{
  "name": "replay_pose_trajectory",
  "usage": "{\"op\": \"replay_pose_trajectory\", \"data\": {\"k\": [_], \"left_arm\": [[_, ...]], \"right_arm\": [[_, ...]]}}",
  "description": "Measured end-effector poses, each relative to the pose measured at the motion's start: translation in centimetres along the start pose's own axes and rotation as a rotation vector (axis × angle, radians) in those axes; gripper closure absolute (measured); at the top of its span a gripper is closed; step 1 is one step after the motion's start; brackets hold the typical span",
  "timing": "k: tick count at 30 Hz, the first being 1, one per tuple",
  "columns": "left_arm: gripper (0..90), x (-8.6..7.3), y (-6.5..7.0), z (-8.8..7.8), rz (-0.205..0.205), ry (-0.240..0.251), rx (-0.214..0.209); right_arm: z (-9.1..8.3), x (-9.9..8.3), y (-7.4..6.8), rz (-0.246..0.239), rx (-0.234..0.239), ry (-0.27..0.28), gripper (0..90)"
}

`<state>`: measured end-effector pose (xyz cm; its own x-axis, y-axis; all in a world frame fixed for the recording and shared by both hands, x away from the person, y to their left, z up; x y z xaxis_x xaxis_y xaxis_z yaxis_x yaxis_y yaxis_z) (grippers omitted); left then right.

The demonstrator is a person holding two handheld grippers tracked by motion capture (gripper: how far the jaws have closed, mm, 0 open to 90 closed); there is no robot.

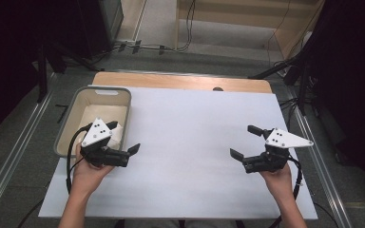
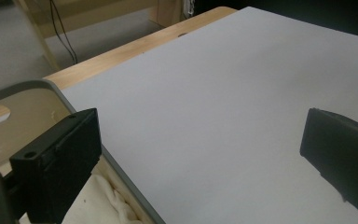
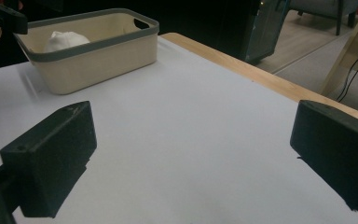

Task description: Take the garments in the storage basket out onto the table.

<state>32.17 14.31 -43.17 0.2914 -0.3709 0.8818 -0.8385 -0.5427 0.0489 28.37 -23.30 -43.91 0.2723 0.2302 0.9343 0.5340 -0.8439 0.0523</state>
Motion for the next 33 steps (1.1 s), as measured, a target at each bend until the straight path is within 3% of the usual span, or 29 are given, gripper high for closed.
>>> {"op": "replay_pose_trajectory", "data": {"k": [5, 16, 23, 30, 33], "left_arm": [[0.0, 0.2, -0.3, -0.2, -0.009, 0.004, 0.004], [0.0, 0.3, -1.0, -1.2, -0.022, 0.004, 0.037], [0.0, 0.2, -2.3, -2.2, -0.043, -0.004, 0.101], [0.0, 0.3, -3.1, -2.9, -0.049, -0.013, 0.138], [0.0, 0.1, -3.5, -3.0, -0.058, -0.038, 0.155]], "right_arm": [[0.2, -0.5, 0.3, 0.002, -0.002, -0.016, 0.0], [-0.3, -0.2, 0.5, 0.006, -0.016, 0.014, 0.0], [-0.3, -0.2, 0.5, 0.0, -0.02, 0.016, 0.0], [-0.2, -0.2, 0.5, 0.001, -0.021, 0.012, 0.0], [-0.3, -0.2, 0.5, 0.0, -0.025, 0.012, 0.0]]}}
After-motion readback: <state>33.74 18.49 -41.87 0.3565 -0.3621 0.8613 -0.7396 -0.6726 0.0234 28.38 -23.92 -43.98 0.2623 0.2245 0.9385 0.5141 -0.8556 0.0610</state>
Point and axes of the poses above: each handheld gripper's, and its own axes: z roughly forward along the jaws, x roughly out of its top, y roughly to its right, the point moved 7 cm from there along z, roughly forward along the jaws, and after that the axes turned 12 degrees about -x, right-handed, at the moved point
